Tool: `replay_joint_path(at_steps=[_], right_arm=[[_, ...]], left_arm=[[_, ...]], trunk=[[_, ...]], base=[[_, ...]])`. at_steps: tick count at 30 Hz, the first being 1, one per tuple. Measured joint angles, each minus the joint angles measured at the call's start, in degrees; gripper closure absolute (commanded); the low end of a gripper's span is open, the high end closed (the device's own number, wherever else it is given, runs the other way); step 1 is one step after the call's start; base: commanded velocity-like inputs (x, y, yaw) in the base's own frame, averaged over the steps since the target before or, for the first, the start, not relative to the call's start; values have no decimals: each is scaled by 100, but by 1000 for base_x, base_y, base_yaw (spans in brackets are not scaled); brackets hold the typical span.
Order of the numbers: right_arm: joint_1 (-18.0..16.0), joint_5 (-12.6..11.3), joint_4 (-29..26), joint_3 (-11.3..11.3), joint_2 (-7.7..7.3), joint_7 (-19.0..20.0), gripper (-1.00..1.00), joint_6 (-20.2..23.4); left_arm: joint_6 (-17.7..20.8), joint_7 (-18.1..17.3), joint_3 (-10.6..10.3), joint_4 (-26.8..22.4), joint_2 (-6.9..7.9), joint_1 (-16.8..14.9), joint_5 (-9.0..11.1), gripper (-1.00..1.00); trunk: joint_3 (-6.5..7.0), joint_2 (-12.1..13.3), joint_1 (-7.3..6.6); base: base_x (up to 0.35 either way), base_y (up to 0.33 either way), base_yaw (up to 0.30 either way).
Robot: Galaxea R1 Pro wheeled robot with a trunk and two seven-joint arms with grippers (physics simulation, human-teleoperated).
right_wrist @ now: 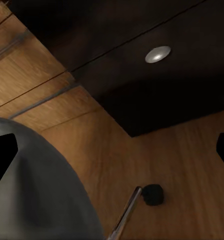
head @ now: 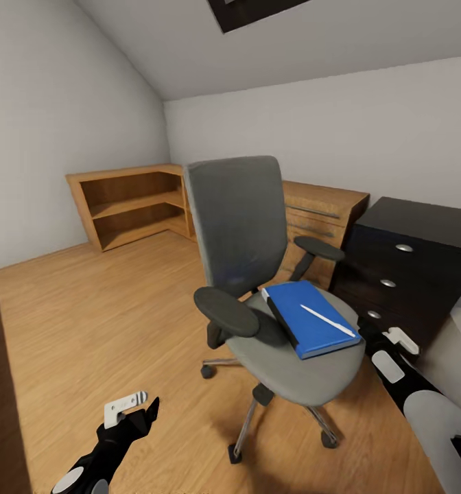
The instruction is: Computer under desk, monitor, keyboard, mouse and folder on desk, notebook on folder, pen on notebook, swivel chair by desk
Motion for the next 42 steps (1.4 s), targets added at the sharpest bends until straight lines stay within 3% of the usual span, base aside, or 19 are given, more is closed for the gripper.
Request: replay_joint_path(at_steps=[4,6,16,35,36,38,39,42], right_arm=[[-1,2,-14,8,183,6,-100,-120],[0,3,-129,16,175,7,-100,181],[3,-27,-12,47,172,14,-100,193],[9,-52,-64,76,230,14,-100,195],[17,-28,-39,82,504,17,-100,187],[19,-22,-34,82,582,20,-100,186],[27,13,-24,30,800,10,-100,-91],[62,29,-60,52,968,175,-100,-134]], left_arm=[[0,0,-1,2,0,0,-2,-100],[0,0,0,1,0,0,0,-100],[2,-6,1,1,5,-1,-8,-100],[9,-7,1,-1,9,-2,0,-100],[8,-7,1,1,9,-2,0,-100],[7,-8,1,0,9,-2,0,-100],[7,-3,2,-2,9,-1,-1,-100],[6,-4,2,-1,7,-1,0,-100]], trunk=[[-4,0,0],[-4,0,0],[-5,1,1],[-6,1,3],[-6,1,1],[-6,1,1],[-5,0,0],[-5,0,0]], base=[[0,0,60],[0,0,10],[-18,0,1],[-303,0,0],[-14,0,0],[-6,0,0],[0,0,0],[0,0,0]])
